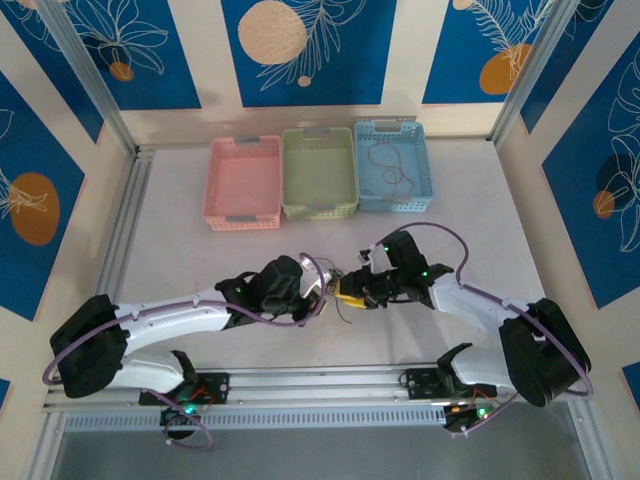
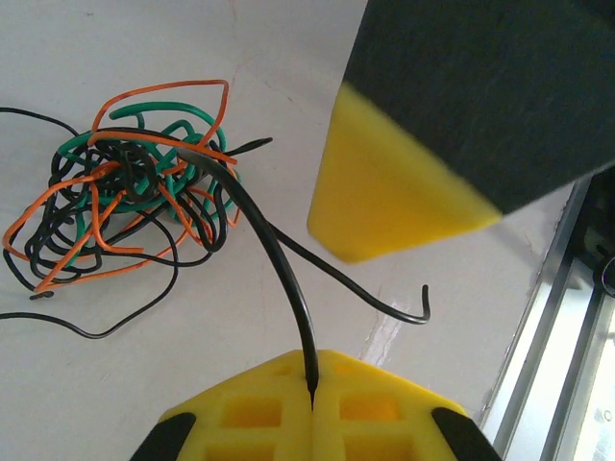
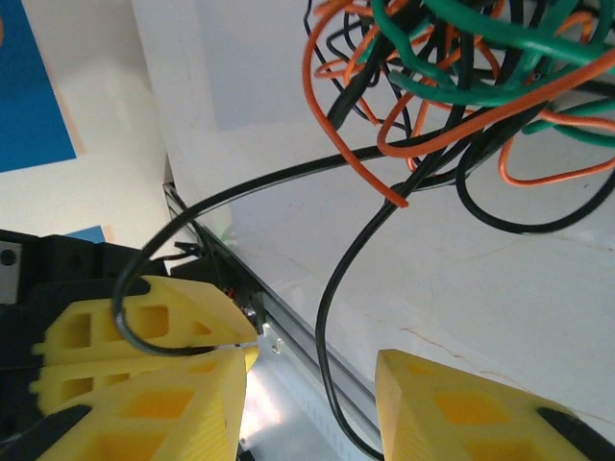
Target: Untangle the cables
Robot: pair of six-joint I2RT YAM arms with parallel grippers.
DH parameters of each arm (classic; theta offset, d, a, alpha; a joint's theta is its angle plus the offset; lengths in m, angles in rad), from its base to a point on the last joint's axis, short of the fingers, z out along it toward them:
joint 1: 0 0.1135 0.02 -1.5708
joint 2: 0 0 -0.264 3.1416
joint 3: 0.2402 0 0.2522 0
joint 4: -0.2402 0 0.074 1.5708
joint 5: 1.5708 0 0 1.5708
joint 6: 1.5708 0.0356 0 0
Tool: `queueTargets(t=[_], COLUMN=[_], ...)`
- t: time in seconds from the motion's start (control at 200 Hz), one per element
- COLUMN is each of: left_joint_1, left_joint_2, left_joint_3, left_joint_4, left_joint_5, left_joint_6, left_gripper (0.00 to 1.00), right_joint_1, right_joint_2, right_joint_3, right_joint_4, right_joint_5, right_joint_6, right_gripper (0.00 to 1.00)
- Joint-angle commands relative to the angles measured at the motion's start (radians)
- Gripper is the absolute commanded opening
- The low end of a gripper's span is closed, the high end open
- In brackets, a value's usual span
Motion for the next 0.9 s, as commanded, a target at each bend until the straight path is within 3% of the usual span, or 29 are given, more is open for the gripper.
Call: queueTargets(t=[0.0,0.18,0.265,0.395,0.66,0.89], left_joint_1=[-0.006,-0.006,-0.006,0.011,0.073,0.140], left_joint_2=[-0.015,-0.022,-0.035,-0.092,-0.372,-0.639], left_joint_3=[-0.009,-0.007,-0.010,-0.010,0.057,0.154], left_joint_4=[0.006,-0.003,-0.012,-0.055,-0.391,-0.740], left_joint_5=[-0.022,-0.027,-0.044,-0.113,-0.392,-0.655], left_joint_6=[-0.009,-0.009,-0.010,-0.060,-0.171,-0.230], left_gripper=[0.00,0.00,0.00,0.00,0.00,0.00], right_joint_1=[0.026,0.060,0.062,0.034,-0.199,-0.369], right_joint_2=[0.039,0.104,0.118,0.091,-0.086,-0.124], right_joint_3=[-0.005,0.013,0.017,0.017,0.055,0.101], right_joint_4=[0.023,0.063,0.067,0.072,-0.204,-0.383], right_joint_5=[-0.005,-0.012,-0.014,-0.048,0.046,0.307], right_joint_6=[-0.006,0.006,0.008,0.005,-0.116,-0.202], right_gripper=[0.40,0.34,0.23,0.00,0.00,0.00])
